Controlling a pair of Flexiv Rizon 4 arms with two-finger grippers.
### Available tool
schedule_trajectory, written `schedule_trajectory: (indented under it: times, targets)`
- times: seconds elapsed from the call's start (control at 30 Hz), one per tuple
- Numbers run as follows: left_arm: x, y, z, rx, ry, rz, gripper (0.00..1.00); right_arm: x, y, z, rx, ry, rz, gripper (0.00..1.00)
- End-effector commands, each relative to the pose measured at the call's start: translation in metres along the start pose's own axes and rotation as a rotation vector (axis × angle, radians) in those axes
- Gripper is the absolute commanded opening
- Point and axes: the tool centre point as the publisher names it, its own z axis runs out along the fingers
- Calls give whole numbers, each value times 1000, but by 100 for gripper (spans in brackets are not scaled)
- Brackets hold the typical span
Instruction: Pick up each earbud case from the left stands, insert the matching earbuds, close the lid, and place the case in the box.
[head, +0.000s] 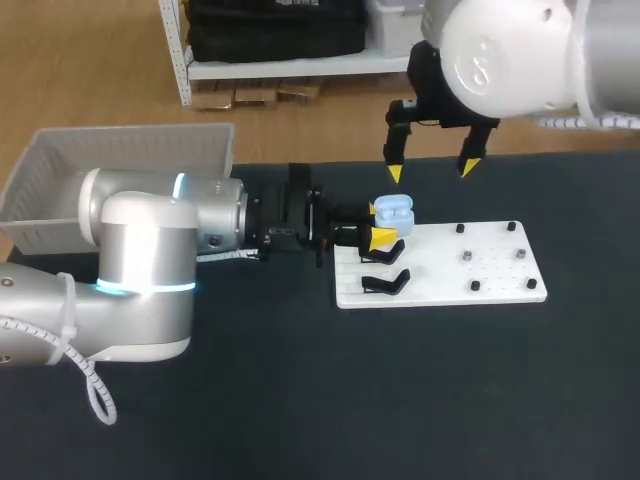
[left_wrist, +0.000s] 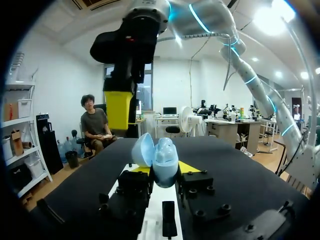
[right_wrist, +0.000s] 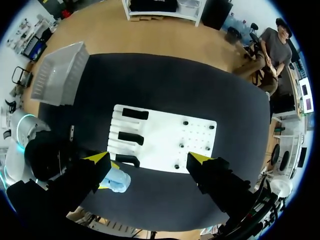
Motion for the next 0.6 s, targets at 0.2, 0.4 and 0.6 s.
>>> schedule_trajectory:
  times: [0.2,0.4,0.6]
  targets:
    - [1,0,1,-4,-3,2,0,-7,-2,26,-11,95,15,100]
    - [1,0,1,-4,-3,2,0,7,-1,30,-9,116,12,100]
    - [1,0,1,-4,-3,2,0,27,1,27,-8,121,11,100]
